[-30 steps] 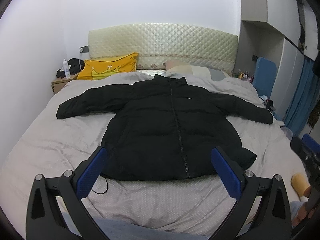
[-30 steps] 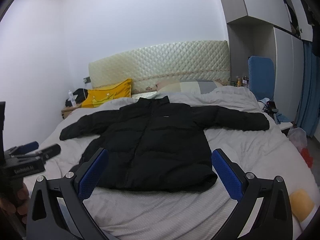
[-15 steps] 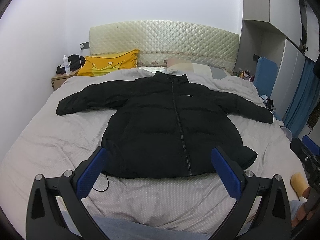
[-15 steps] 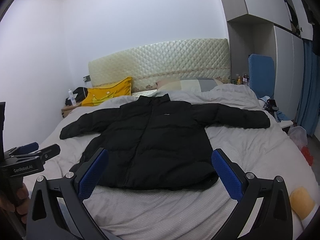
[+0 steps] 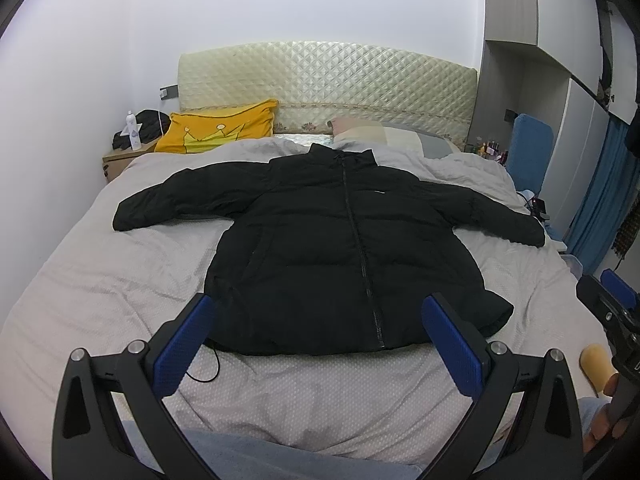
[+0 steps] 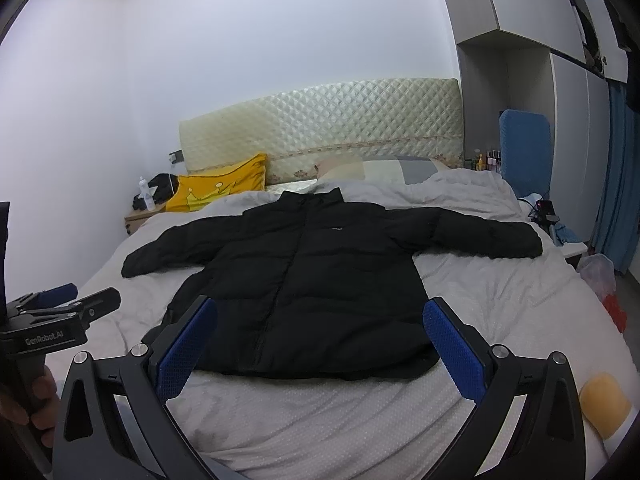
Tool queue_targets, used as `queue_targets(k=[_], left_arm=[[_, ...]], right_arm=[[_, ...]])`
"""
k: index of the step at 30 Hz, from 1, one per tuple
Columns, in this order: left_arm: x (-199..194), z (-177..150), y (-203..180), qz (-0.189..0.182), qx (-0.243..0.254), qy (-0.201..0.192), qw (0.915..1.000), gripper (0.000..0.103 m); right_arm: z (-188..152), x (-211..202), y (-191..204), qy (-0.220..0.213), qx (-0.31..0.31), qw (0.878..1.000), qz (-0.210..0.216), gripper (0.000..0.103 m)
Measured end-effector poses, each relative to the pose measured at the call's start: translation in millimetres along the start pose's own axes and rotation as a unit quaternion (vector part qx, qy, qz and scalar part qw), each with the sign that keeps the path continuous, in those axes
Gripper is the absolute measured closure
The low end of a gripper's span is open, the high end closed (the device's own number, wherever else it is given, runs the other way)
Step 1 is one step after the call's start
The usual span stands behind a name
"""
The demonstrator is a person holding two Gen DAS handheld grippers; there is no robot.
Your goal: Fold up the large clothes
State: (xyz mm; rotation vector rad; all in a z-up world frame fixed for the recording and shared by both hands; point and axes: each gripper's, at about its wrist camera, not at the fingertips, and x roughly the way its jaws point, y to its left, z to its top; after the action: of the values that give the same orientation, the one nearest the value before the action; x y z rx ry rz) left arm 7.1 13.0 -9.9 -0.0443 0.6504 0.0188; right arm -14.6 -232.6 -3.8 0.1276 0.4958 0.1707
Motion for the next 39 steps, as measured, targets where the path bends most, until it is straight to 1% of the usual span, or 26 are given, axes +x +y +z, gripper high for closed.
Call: queue_targets(k=[10,19,24,26,28,29,31,33,35,38,39], left_arm=[[-2,-3,-2,-0.004,0.002,0.002,1.0,0.0],[0,-2,-4,0.001,0.01,-0.002,1.0,0.0],[12,6,-1,-0.011,0.011,0.004,0.9999,0.0],[19,11,3,-0.017,0.007,-0.001,0.9998,0.0],[29,13,5,-0.022,0.007,0.006,0.9997,0.0],[35,15,6,-0.025,0.015,0.009,0.9995,0.0],[45,16,11,-0.019,0.028,0.013,0.9993,0.0],[56,18,20,-0.013,0.028,0.018,0.9994,0.0],[71,21,31,-0.013,0.025,0.027,0.9992,0.0],[96,23,46,-0.009,0.016,0.046,0.9988,0.0],[107,22,55,-0.011,0.005,0.062,0.998,0.0]], right_arm=[[0,1,0,0.002,0.002,1.0,-0.001,0.0],[1,4,3,0.004,0.003,1.0,0.001,0.0],[3,13,-1,0.007,0.004,1.0,0.006,0.0],[5,19,-3,0.008,0.002,1.0,0.007,0.0],[8,28,-7,0.011,0.006,1.0,0.009,0.0],[10,33,-11,0.012,0.008,1.0,0.011,0.0],[12,44,-17,0.017,0.006,1.0,0.015,0.0],[15,56,-24,0.028,0.002,1.0,0.014,0.0],[17,69,-34,0.041,0.006,0.999,0.023,0.0],[21,87,-50,0.063,0.006,0.998,0.012,0.0],[21,91,-53,0.069,0.005,0.998,0.007,0.0]])
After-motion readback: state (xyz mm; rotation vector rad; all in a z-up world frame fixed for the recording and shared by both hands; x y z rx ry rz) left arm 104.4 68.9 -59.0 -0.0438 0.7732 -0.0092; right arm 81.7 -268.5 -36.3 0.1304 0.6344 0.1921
